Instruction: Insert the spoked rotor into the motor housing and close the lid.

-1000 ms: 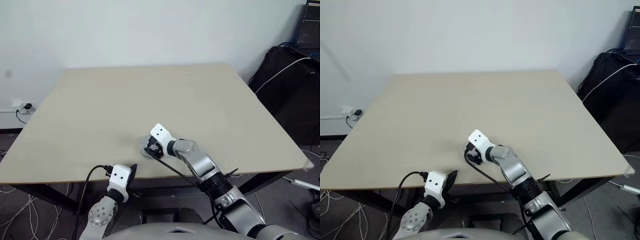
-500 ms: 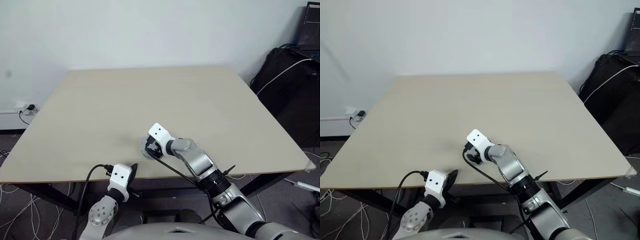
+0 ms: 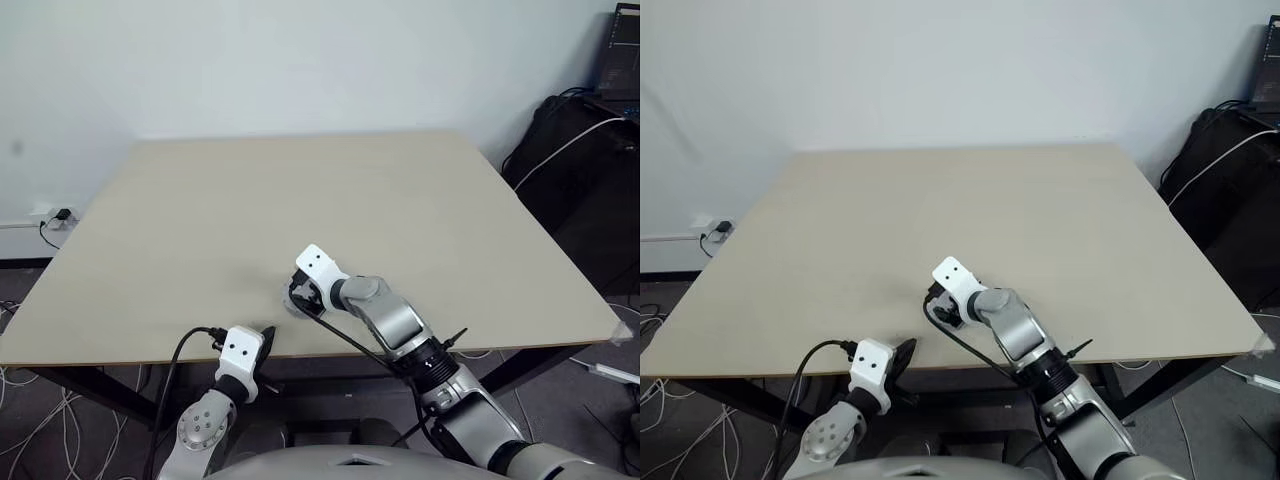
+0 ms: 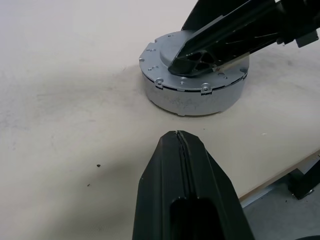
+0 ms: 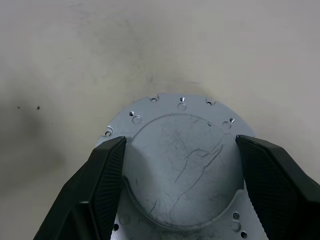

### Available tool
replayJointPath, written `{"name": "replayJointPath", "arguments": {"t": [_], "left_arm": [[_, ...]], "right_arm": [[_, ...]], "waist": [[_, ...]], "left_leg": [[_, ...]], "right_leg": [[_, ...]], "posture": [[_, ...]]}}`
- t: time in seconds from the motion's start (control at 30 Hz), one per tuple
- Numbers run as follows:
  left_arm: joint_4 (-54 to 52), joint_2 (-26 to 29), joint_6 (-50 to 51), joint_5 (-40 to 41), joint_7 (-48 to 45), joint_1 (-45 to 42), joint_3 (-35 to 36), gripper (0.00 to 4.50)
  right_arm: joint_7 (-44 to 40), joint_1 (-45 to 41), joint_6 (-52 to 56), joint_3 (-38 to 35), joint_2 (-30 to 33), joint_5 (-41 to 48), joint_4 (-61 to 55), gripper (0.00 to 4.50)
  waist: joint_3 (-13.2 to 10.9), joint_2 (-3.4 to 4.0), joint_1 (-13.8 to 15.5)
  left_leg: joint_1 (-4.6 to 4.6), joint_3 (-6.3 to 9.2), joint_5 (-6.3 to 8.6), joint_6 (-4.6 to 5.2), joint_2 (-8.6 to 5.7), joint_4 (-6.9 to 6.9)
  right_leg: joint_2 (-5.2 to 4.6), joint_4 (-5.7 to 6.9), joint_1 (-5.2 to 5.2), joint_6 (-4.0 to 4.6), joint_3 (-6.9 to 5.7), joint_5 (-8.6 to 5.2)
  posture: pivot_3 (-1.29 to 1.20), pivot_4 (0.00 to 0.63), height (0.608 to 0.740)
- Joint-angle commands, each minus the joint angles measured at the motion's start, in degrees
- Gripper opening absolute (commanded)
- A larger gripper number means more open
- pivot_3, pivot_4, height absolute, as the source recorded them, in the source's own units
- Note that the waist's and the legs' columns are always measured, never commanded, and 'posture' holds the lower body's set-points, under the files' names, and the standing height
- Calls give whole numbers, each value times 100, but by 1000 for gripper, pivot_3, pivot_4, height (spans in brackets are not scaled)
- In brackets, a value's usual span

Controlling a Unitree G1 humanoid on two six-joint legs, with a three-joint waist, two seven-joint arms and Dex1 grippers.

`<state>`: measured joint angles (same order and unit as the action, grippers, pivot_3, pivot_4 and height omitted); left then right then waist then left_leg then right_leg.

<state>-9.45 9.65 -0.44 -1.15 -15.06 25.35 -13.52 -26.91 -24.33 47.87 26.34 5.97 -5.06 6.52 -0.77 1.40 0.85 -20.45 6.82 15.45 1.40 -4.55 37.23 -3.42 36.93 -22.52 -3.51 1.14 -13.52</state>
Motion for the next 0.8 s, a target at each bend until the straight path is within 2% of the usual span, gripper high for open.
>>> {"name": "replayJointPath", "arguments": {"t": [0.03, 0.63, 0.8], "left_arm": [[-195, 26, -92, -11, -1, -24, 2, 0], [-130, 16, -77, 74, 0, -118, 70, 0], [-5, -67, 426, 219, 145, -768, 473, 0]], "right_arm": [[158, 66, 219, -73, 133, -104, 208, 3191], [-200, 38, 240, 338, 491, -116, 105, 3191], [-160, 28, 216, 323, 453, -110, 134, 3191]], "waist": [[0, 0, 0], [-3, 6, 31], [-4, 4, 55]], "left_leg": [[0, 0, 0, 0, 0, 0], [-4, 4, 8, 10, -19, -6], [-5, 13, 8, 8, -19, -5]], "right_leg": [[0, 0, 0, 0, 0, 0], [-11, -6, 0, -24, -5, -13], [-11, -4, 2, -26, -11, -14]], "posture": [[0, 0, 740], [0, 0, 740], [0, 0, 740]]}}
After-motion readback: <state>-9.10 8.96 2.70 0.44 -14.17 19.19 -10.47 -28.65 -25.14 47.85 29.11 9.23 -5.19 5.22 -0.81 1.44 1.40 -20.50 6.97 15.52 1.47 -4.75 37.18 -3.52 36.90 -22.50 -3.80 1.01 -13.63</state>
